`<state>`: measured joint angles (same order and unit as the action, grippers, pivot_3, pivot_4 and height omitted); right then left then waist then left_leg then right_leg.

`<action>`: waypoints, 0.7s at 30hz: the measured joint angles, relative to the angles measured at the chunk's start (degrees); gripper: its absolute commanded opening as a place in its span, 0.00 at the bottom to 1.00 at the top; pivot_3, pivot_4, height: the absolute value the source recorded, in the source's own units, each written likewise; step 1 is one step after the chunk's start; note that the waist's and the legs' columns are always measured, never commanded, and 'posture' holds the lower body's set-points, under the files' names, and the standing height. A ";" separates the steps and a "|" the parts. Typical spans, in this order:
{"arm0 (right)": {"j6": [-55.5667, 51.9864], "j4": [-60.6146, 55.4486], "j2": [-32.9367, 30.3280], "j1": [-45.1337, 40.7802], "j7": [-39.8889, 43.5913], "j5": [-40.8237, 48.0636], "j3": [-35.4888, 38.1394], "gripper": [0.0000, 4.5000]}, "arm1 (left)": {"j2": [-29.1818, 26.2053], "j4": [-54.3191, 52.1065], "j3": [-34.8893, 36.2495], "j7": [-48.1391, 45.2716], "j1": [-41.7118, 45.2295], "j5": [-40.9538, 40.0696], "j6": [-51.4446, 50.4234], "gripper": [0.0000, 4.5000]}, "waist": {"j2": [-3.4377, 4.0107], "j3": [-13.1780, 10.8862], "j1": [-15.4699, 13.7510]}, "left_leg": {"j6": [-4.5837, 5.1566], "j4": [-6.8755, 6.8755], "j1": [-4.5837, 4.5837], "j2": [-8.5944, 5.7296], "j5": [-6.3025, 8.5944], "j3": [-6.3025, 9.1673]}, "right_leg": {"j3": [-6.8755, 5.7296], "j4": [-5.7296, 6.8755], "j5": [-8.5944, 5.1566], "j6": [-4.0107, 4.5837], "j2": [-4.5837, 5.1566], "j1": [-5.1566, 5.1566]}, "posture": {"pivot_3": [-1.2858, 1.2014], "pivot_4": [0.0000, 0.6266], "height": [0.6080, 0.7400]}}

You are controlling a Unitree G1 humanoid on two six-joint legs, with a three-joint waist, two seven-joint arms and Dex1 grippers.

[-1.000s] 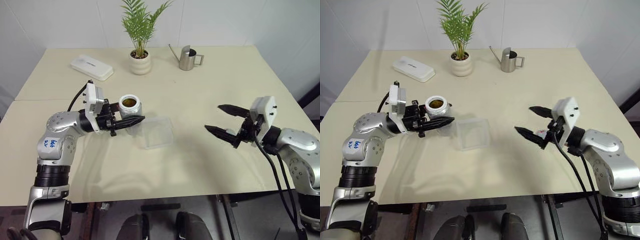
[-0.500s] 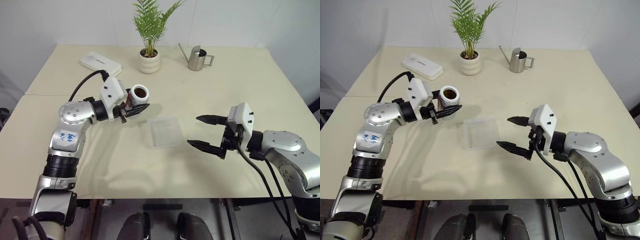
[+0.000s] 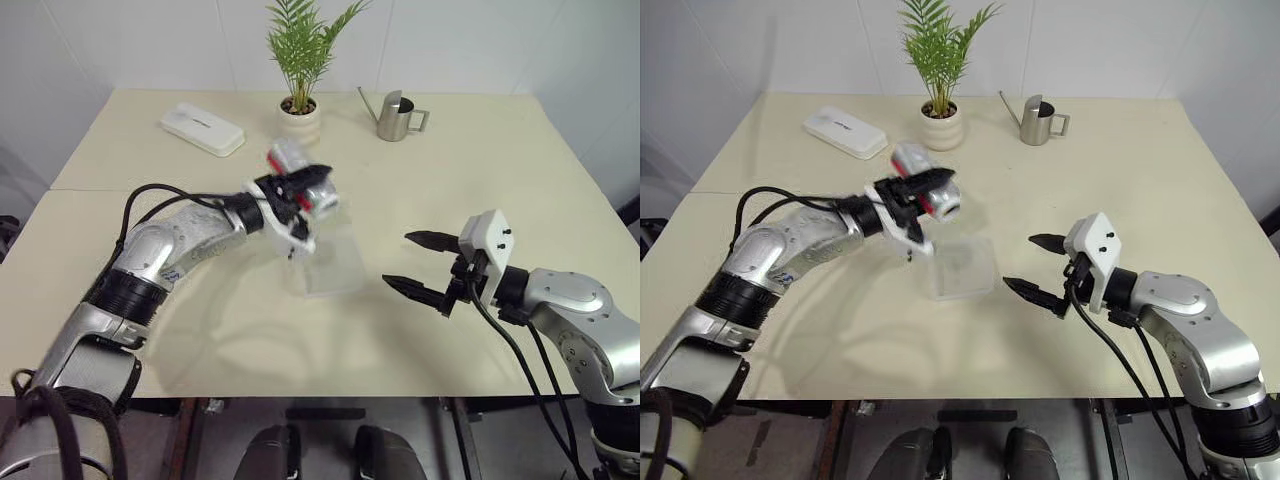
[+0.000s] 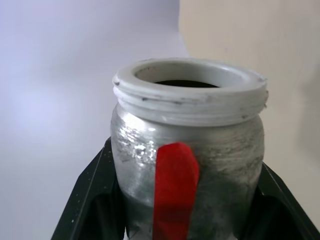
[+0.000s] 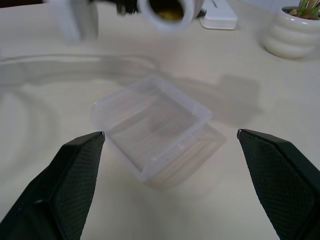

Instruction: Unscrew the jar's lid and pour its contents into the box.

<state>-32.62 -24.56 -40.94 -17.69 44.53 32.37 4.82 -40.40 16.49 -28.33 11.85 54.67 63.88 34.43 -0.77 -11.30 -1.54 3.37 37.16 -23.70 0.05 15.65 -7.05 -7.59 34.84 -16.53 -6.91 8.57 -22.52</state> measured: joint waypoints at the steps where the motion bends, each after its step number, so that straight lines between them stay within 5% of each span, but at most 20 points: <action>1: 0.03 0.01 0.50 -0.14 -0.27 -0.28 -0.15 0.99 | 0.20 0.25 -2.78 4.80 0.56 5.06 -0.55 0.45 | 0.00 0.00 -0.06 | 0.03 0.07 -0.14 0.00 0.00 0.04 | -0.03 -0.01 0.00 -0.01 0.00 -0.08 | 0.52 0.24 1.00; 11: 0.15 0.20 3.05 -0.66 -1.40 -0.93 -1.43 0.99 | 1.82 6.62 -11.18 22.63 3.92 23.81 -10.40 0.45 | 0.00 0.00 0.03 | 0.16 0.35 -0.46 0.00 -0.06 0.08 | -0.04 0.16 0.05 -0.10 0.00 -0.30 | 0.52 0.24 1.00; 21: 0.18 0.20 3.56 0.17 -1.68 -0.92 -1.42 0.99 | 1.49 6.50 -10.85 19.28 3.19 18.02 -6.72 0.45 | -0.01 0.00 0.07 | 0.17 0.58 -0.47 0.03 -0.06 0.11 | -0.03 0.32 0.05 -0.11 0.06 -0.28 | 0.52 0.24 1.00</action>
<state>-32.44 -24.36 -37.38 -17.52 42.85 31.44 3.40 -38.92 22.99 -39.18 31.13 57.86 81.89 27.70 -0.78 -11.30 -1.47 3.54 37.74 -24.17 0.08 15.59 -6.94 -7.62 35.16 -16.48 -7.01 8.63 -22.80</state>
